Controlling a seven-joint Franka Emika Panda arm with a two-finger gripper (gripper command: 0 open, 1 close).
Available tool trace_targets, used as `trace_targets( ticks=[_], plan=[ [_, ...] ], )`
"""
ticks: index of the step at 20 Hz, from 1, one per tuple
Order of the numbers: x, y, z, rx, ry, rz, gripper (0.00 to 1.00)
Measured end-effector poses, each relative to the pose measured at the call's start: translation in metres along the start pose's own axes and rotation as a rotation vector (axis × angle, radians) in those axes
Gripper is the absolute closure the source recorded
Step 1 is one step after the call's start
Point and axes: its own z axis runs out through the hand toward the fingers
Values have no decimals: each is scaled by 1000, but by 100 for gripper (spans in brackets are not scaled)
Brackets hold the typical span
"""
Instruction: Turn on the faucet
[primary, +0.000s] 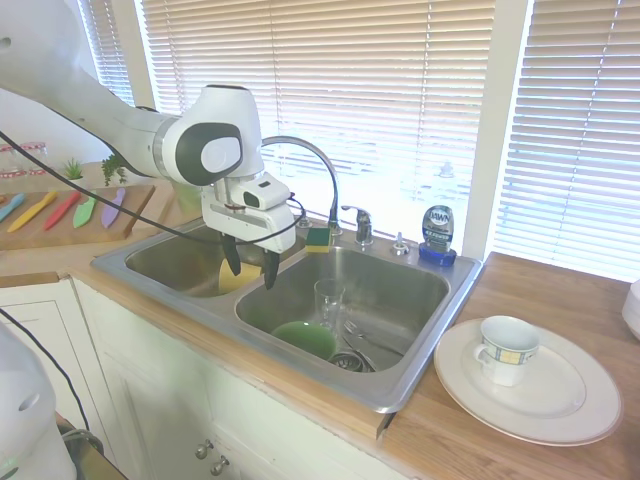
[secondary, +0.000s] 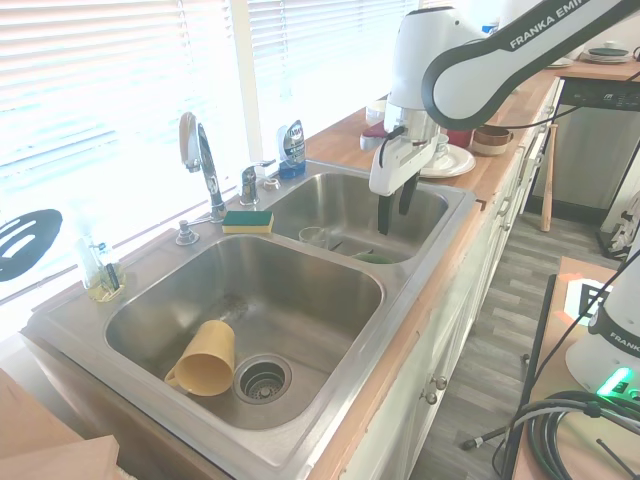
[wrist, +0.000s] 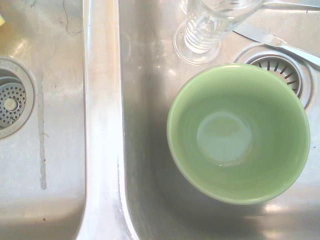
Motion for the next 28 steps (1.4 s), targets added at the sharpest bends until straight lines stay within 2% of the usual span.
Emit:
trace_targets(
  ticks=[3, 4, 28],
  plan=[
    [0, 1, 3, -15, -7, 0, 0],
    [1, 2, 3, -16, -5, 2, 100],
    [1, 8, 8, -30, 9, -10, 100]
  ],
)
